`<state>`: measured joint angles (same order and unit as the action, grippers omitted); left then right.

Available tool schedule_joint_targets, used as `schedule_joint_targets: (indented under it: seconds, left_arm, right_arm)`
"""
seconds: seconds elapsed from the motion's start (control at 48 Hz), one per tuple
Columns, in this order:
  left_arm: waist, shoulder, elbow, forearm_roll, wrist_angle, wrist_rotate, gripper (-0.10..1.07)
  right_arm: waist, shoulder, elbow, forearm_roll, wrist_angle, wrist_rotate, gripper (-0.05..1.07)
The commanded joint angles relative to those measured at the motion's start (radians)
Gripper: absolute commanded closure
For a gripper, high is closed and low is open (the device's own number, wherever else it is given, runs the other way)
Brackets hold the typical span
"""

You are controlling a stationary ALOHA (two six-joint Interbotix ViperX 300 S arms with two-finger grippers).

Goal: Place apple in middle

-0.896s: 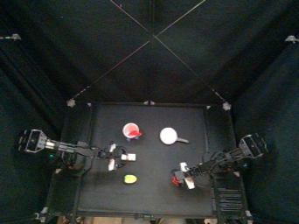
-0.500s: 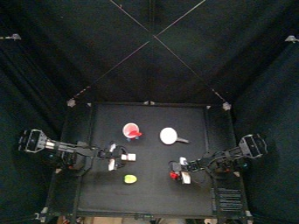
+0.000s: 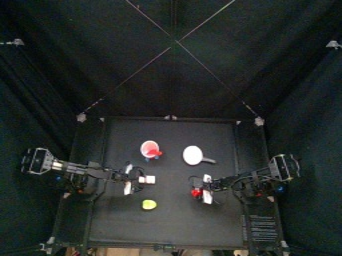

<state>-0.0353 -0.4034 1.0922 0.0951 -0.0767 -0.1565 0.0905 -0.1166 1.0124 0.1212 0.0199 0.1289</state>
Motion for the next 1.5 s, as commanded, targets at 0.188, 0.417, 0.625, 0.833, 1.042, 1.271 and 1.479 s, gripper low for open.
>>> schedule_joint_targets:
  seconds: [0.188, 0.417, 0.625, 0.833, 1.042, 1.271, 1.479]
  left_arm:
    - [0.002, -0.002, -0.012, 0.0, -0.009, 0.002, 0.0]
    - [0.0, -0.002, -0.011, -0.002, -0.009, 0.003, 0.0]
    - [0.0, -0.002, -0.011, 0.0, -0.008, 0.002, 0.0]
    - [0.0, -0.002, -0.011, -0.002, -0.009, 0.002, 0.0]
    - [0.0, -0.002, -0.011, -0.002, -0.009, 0.003, 0.0]
    - [0.0, -0.002, -0.011, 0.0, -0.009, 0.003, 0.0]
    - [0.0, -0.003, -0.011, 0.0, -0.009, 0.003, 0.0]
  right_arm:
    - [-0.017, 0.021, -0.035, -0.008, 0.006, -0.002, 0.37]
    - [-0.023, 0.021, -0.035, -0.003, 0.002, -0.002, 0.33]
    - [-0.023, 0.021, -0.032, -0.002, 0.003, 0.0, 0.17]
    - [-0.015, 0.02, -0.035, -0.003, 0.008, 0.0, 0.1]
    - [-0.014, 0.02, -0.044, -0.008, 0.009, -0.002, 0.09]
    - [-0.011, -0.015, -0.052, -0.017, 0.028, -0.003, 0.09]
    - [-0.009, -0.081, -0.052, -0.066, 0.04, -0.002, 0.09]
